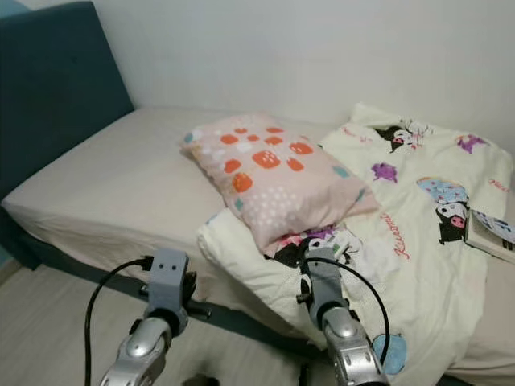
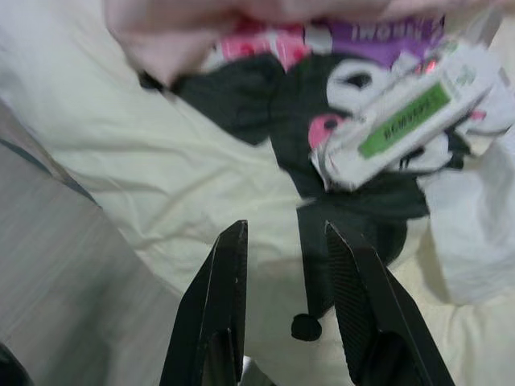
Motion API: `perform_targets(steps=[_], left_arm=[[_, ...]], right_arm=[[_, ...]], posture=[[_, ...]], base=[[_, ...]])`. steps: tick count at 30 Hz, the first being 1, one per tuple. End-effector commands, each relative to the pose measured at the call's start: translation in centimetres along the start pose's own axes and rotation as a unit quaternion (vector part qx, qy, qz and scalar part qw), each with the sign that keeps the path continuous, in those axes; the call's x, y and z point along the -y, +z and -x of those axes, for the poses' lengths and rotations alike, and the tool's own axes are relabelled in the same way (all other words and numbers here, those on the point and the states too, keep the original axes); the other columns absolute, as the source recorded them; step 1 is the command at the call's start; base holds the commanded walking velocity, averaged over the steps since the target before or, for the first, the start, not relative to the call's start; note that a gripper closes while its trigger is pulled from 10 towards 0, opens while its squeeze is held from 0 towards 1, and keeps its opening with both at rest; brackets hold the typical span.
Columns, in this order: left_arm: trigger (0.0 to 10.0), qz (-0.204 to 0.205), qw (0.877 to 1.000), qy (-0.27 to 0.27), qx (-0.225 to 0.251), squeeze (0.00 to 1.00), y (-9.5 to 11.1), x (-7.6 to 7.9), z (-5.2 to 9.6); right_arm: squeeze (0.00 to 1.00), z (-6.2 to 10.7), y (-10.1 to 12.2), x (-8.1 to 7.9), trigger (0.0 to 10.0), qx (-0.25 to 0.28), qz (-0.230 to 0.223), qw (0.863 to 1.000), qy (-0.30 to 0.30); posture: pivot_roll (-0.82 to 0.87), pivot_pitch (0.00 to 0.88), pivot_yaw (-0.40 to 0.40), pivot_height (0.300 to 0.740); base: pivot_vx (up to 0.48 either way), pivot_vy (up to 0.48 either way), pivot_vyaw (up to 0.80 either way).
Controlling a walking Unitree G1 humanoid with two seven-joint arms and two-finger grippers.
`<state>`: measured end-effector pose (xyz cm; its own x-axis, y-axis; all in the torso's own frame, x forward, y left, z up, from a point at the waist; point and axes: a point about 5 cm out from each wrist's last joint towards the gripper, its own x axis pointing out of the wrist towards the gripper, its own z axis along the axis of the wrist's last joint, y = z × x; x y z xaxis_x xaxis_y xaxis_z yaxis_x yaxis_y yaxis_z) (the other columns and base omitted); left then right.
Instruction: Clean up the room
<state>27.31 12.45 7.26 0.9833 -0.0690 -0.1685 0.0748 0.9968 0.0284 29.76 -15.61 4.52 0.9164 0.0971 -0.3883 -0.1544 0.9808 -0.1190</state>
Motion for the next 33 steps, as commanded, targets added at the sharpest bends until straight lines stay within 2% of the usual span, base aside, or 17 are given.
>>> perform_targets(steps=[1,13,22,27,28,30,32,33], left_arm=[[10.0,-0.004,1.0,-0.001,-0.011,0.0,-0.5,-0.2,0.1],[10.0,-0.001,1.0,-0.001,-0.01,0.0,-0.4,-0.1,0.2],[10.0,0.0,1.0,-0.007,-0.007,0.0,-0.5,-0.5,0.3],[10.0,0.017,0.999,-0.023,0.014,0.0,0.0,-0.8,0.3],[10.0,0.017,0.998,-0.041,0.032,0.0,0.4,-0.8,0.3],[10.0,0.017,0.998,-0.041,0.032,0.0,0.4,-0.8,0.3],[10.0,0.016,0.995,-0.082,0.063,0.0,1.3,-0.6,0.5],[10.0,0.016,0.995,-0.082,0.063,0.0,1.3,-0.6,0.5]], right_arm=[[0.0,0.1,-0.1,-0.1,10.0,0.0,-0.001,1.0,0.001],[0.0,0.1,0.0,0.0,10.0,-0.001,-0.001,1.0,0.0],[0.0,0.2,0.2,0.1,10.0,0.009,-0.002,1.0,0.0],[0.0,0.2,0.8,0.4,10.0,0.029,0.002,1.0,-0.012],[0.0,0.2,1.0,0.7,10.0,0.036,0.013,0.999,-0.024],[0.0,0.2,1.0,0.7,10.0,0.036,0.013,0.999,-0.024],[0.0,0.1,1.2,1.4,10.0,0.041,0.028,0.998,-0.046],[0.0,0.1,1.2,1.4,10.0,0.041,0.028,0.998,-0.046]], posture=[[-0.09,0.104,0.028,0.591],[-0.09,0.114,0.024,0.591],[-0.09,0.125,0.018,0.567],[-0.09,0.129,0.013,0.567],[-0.09,0.129,0.013,0.567],[-0.09,0.129,0.013,0.567],[-0.09,0.136,0.012,0.567],[-0.09,0.136,0.012,0.567]], base=[[0.0,0.0,0.0],[0.0,0.0,0.0],[0.0,0.0,0.0],[0.0,0.0,0.0],[0.0,0.0,0.0],[0.0,0.0,0.0],[0.0,0.0,0.0],[0.0,0.0,0.0]])
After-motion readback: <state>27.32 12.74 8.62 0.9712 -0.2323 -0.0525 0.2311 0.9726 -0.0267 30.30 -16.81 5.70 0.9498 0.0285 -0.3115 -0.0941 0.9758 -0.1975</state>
